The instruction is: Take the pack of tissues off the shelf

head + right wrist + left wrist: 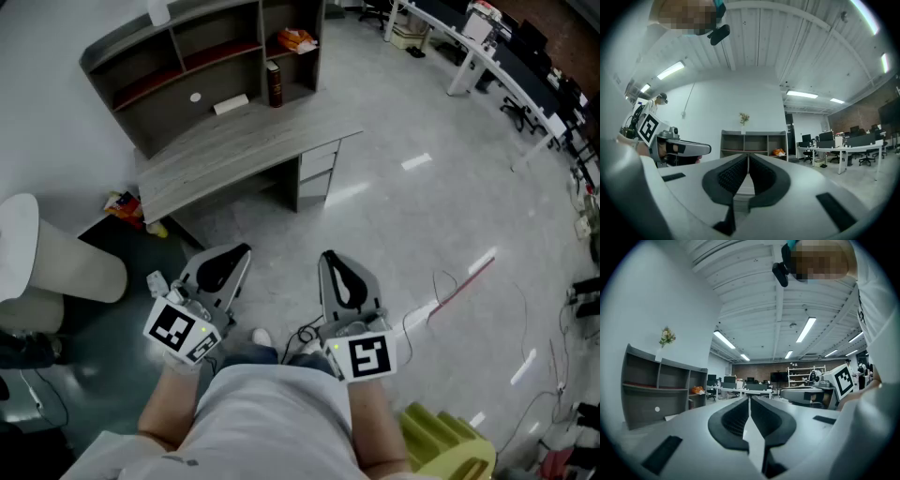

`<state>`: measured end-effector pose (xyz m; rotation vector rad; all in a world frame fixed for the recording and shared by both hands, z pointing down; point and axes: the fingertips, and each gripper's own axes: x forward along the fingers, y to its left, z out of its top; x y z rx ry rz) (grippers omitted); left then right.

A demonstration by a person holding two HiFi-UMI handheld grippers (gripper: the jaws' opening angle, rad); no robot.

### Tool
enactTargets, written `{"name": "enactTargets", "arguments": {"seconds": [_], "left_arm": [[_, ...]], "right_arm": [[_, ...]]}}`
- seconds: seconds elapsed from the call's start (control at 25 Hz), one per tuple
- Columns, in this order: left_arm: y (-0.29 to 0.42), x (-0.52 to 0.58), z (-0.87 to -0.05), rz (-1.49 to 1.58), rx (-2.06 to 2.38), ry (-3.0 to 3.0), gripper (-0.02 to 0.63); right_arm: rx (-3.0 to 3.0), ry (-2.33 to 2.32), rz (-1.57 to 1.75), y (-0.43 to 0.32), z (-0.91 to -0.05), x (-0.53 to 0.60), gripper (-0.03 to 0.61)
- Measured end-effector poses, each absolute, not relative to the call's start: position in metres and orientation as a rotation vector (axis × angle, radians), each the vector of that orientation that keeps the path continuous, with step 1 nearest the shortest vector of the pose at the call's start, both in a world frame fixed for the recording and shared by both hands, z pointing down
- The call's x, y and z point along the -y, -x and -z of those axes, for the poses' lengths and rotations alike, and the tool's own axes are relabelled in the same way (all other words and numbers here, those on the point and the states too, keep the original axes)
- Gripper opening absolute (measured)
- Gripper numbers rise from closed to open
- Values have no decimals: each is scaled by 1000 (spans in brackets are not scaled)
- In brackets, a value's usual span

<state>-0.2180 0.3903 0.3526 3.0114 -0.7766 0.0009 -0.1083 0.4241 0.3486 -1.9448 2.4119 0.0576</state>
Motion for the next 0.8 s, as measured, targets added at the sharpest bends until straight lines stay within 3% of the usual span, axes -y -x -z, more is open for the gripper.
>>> {"name": "enactTargets", "arguments": {"seconds": [0.8], "left_arm": [[308,-309,-366,25,716,-2979,26]], "right_arm": [[-2335,2082,-37,160,-361,-364,23]]}}
